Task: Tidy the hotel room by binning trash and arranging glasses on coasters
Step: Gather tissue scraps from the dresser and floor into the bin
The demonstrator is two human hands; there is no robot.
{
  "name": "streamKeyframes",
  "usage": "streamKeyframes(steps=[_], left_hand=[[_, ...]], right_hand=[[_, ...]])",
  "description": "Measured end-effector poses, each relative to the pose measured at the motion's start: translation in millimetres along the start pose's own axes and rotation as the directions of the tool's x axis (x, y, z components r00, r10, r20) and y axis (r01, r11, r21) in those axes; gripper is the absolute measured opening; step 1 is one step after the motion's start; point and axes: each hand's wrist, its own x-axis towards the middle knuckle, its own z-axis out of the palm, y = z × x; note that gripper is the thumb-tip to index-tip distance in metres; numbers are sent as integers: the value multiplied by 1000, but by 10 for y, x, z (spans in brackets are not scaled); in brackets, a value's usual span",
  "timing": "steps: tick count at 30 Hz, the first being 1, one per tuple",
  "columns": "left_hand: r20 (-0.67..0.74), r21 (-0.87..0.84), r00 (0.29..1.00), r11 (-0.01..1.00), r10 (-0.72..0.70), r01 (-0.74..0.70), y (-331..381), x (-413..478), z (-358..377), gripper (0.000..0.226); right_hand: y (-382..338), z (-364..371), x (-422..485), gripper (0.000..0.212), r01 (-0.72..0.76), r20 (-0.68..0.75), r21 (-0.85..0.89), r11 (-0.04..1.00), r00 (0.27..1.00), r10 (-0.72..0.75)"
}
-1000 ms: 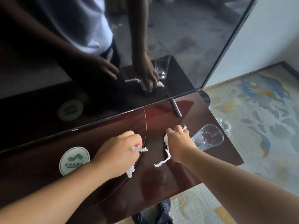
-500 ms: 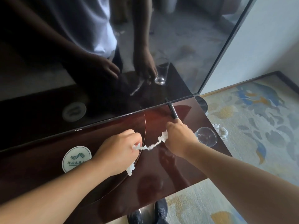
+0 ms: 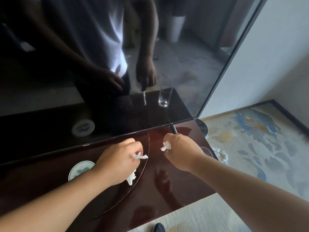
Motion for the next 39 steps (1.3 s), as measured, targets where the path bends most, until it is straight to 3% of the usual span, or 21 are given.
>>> streamKeyframes(steps=[7, 17, 22, 25, 27, 34, 39], left_hand=[[-6, -42, 1000, 999, -14, 14, -7, -100, -194, 13], [16, -59, 1000, 998, -27, 27, -61, -182, -215, 14], [1, -39, 1000, 999, -17, 17, -87, -199, -225, 13], [-1, -43, 1000, 999, 7, -7, -88, -211, -247, 12], [-3, -38, 1000, 999, 18, -18, -87, -217, -261, 12], [15, -47, 997, 996, 72, -72, -12, -214, -210, 11], [2, -48, 988, 987, 152, -152, 192, -152, -124, 10]], right_hand=[[-210, -105, -85, 14, 6, 47, -13, 1000, 999, -6], [-332, 105, -224, 33, 41, 217, 115, 993, 974, -65], [-412, 107, -241, 6, 137, 154, 114, 984, 976, -154], [-466, 94, -267, 29, 148, 121, 97, 984, 980, -159], [-506, 79, -315, 33, 141, 117, 130, 981, 981, -157], [-468, 48, -525, 26, 97, 192, 150, 984, 973, -126], [-316, -28, -686, 15, 100, 113, 168, 981, 986, -119]])
